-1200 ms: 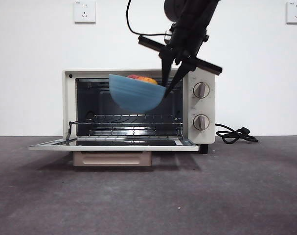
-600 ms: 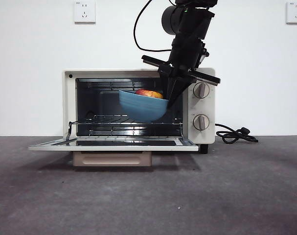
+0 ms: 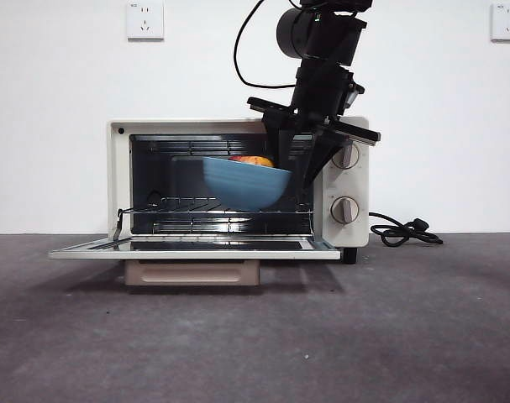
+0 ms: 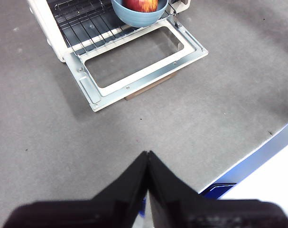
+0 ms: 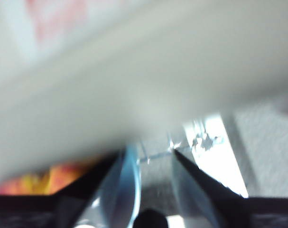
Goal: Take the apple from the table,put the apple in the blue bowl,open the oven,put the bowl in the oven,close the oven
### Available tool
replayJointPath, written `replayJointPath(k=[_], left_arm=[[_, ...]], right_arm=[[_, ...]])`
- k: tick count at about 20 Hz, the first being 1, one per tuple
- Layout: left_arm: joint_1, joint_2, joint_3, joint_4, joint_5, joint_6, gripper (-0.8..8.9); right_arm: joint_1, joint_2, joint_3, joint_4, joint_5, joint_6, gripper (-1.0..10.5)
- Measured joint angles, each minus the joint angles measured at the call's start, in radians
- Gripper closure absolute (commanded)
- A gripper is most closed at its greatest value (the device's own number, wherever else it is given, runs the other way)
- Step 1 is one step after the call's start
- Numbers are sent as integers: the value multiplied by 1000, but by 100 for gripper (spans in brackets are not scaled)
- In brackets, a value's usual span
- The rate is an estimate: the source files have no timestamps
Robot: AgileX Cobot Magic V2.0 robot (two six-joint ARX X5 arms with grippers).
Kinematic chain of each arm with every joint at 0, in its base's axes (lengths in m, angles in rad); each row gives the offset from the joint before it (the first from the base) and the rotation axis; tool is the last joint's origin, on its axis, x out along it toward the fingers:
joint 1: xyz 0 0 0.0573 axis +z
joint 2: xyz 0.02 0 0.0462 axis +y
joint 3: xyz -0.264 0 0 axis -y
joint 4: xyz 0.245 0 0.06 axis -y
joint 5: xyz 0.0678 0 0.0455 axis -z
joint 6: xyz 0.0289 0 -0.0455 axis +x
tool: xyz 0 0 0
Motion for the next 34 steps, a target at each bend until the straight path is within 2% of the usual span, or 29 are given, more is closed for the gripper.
replayJointPath(k=[17, 21, 29, 34], left_arm=[[0, 0, 0, 0, 0, 0, 819], [0, 0, 0, 0, 0, 0, 819], [0, 0, 0, 0, 0, 0, 819], [0, 2, 0, 0, -80, 0, 819]], right_arm=[[55, 0, 0, 31, 138, -129, 734], [71, -2, 0, 32, 197, -167, 734], [81, -64, 0, 68, 263, -219, 734], [123, -138, 0, 114, 299, -305, 737]])
